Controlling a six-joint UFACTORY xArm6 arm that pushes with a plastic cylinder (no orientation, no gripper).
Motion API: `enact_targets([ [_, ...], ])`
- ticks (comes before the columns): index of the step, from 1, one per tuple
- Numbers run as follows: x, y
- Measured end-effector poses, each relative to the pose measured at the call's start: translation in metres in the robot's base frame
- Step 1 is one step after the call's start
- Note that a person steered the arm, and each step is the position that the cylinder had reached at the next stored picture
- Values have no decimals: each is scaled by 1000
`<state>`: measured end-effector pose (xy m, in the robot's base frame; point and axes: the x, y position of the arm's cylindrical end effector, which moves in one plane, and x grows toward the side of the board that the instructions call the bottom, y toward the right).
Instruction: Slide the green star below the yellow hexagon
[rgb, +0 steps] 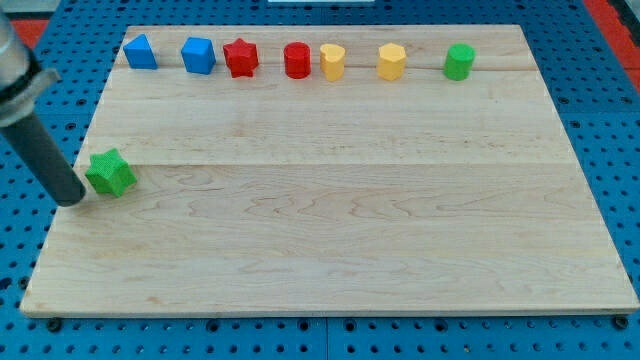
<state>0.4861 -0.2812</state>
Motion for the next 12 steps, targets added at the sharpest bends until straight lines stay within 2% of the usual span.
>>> enact_targets([
  [1, -13, 23],
  [3, -24, 159],
  [5, -34, 23],
  [6, -70, 55],
  [8, -70, 238],
  [9, -68, 186],
  [10, -30, 223],
  [12, -40, 336],
])
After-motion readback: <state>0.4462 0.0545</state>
